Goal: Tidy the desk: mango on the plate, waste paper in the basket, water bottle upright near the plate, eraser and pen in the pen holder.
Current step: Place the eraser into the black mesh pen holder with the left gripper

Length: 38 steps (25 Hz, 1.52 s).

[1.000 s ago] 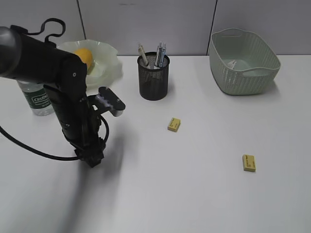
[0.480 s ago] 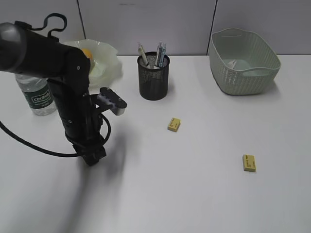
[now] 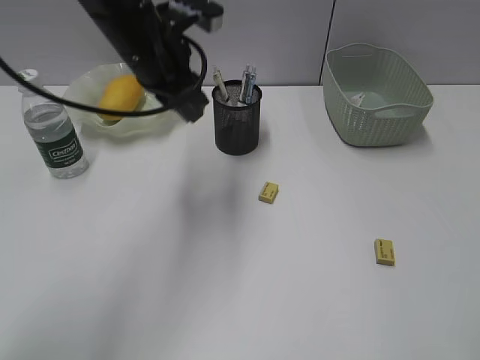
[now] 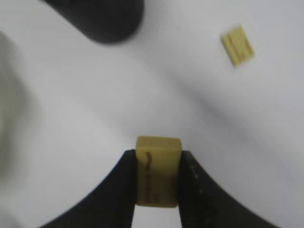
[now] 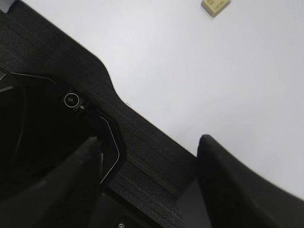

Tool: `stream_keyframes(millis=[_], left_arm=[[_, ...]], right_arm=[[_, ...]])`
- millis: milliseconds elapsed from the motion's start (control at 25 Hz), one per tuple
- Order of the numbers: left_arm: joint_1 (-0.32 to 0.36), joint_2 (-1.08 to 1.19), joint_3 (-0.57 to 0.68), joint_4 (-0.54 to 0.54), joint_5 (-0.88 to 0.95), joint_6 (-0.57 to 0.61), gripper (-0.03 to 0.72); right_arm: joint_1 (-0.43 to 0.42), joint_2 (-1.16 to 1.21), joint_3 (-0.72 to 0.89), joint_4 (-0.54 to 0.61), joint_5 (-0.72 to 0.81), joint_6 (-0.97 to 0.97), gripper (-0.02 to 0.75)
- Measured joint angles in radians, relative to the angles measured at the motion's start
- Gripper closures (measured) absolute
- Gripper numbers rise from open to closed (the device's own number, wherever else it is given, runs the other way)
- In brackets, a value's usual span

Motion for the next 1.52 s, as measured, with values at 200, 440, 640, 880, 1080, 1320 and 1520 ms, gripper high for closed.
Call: stream_keyframes(millis=[200, 440, 640, 880, 1080, 1320, 1520], left_arm=[[0.0, 0.0, -0.077, -0.106, -0.274, 0.0, 0.485], [0.0, 0.052, -0.082, -0.207, -0.515, 0.0, 0.485], [0.0, 0.13, -0.082, -0.276, -0.594, 0.0, 0.485], [0.0, 0.205, -0.082, -0.292, -0.635, 0.0, 0.485], [0.004, 0.244, -0.082, -0.315, -0.64, 0.0, 0.485], [0.004, 0.255, -0.082, -0.334, -0.641, 0.0, 0.407], [0.004, 0.252, -0.082, -0.336, -0.639, 0.0, 0.318]], right_arm=[[0.0, 0.0, 0.002, 0.0, 0.0, 0.0, 0.237], [0.0, 0.0, 0.002, -0.002, 0.0, 0.006, 0.24], [0.0, 0.0, 0.002, -0.004, 0.0, 0.01, 0.249], [0.0, 0.0, 0.002, -0.004, 0.0, 0.013, 0.249], [0.0, 0.0, 0.002, -0.005, 0.0, 0.014, 0.25], [0.0, 0.0, 0.002, -0.007, 0.0, 0.014, 0.251], [0.0, 0.0, 0.002, -0.007, 0.0, 0.014, 0.251]])
